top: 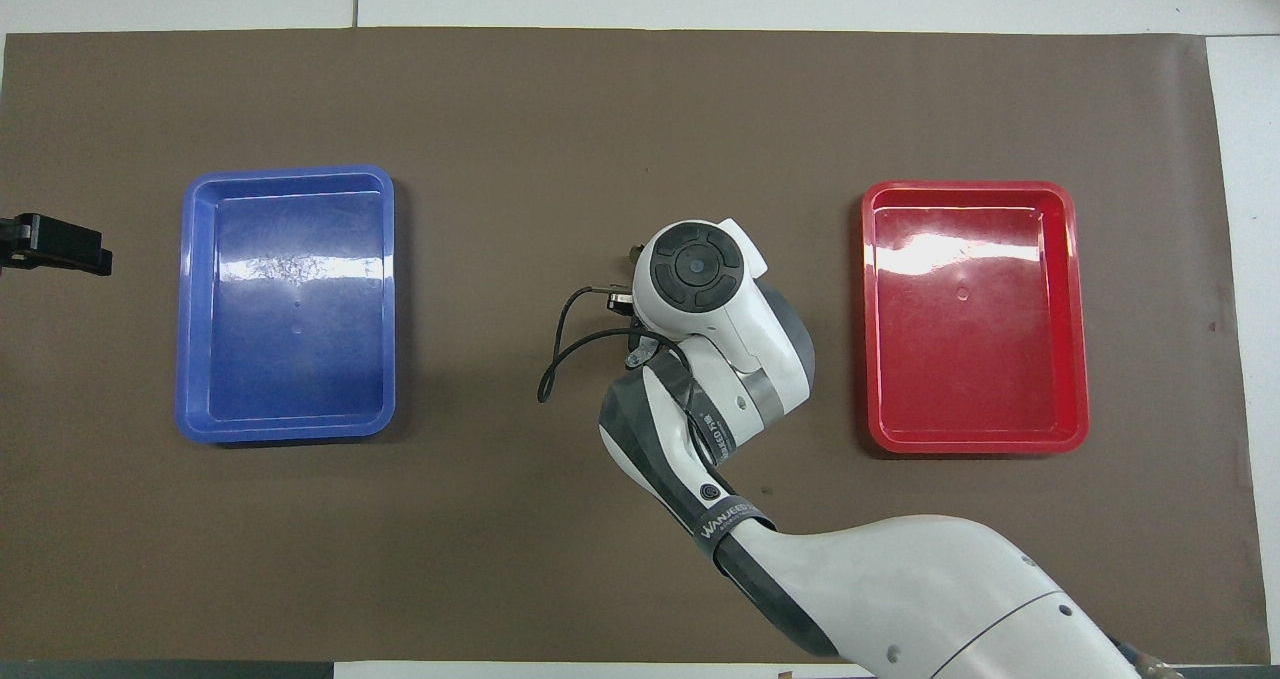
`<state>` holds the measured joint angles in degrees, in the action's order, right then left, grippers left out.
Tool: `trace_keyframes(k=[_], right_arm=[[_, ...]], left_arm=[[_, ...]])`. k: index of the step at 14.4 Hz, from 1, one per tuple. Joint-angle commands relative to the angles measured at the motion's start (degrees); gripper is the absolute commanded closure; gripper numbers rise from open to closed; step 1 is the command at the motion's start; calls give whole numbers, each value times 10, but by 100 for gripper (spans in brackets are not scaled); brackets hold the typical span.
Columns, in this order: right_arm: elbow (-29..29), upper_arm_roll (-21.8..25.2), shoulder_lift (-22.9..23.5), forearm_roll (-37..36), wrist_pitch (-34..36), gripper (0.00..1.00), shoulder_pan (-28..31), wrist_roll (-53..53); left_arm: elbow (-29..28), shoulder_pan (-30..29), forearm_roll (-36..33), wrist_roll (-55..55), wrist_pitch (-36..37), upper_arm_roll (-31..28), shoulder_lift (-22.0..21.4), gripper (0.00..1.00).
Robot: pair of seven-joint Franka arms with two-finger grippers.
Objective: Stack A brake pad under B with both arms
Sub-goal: 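Return the left gripper to rest while the right gripper carries the curved pad, then lower the curved pad onto the dark pad and open the right gripper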
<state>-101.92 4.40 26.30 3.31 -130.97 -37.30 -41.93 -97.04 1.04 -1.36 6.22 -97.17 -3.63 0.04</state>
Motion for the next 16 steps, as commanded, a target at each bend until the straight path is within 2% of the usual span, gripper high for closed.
trace_keyframes(k=[1, 2, 4, 6, 7, 8, 9, 13, 16], right_arm=[[-5, 1, -3, 3, -15, 99, -3, -5], [-6, 1, -3, 3, -15, 96, -2, -5], [-12, 1, -3, 3, -22, 84, -2, -5], [-20, 1, -5, 3, -31, 77, -3, -5], [-20, 1, -5, 3, -30, 59, -4, -5], [-20, 1, -5, 5, -30, 22, -5, -7], [-16, 1, -5, 5, -24, 0, -6, -7], [-5, 3, -15, 2, -12, 0, -2, -7], [-7, 10, -69, -1, 11, 0, 34, 2]], left_arm=[[-3, 4, -3, 5, 11, 3, -8, 1], [-3, 5, -3, 5, 12, 3, -8, 1], [-3, 5, -3, 5, 17, 4, -8, 1], [-5, 5, -3, 5, 17, 5, -8, 1], [-5, 5, -3, 5, 17, 5, -9, 1], [-5, 5, -3, 4, 16, 5, -9, 1], [-5, 5, -3, 3, 16, 5, -9, 1], [-6, 5, -3, 0, 15, 5, -9, 1], [-6, 5, -3, 0, 13, 5, -9, 1]])
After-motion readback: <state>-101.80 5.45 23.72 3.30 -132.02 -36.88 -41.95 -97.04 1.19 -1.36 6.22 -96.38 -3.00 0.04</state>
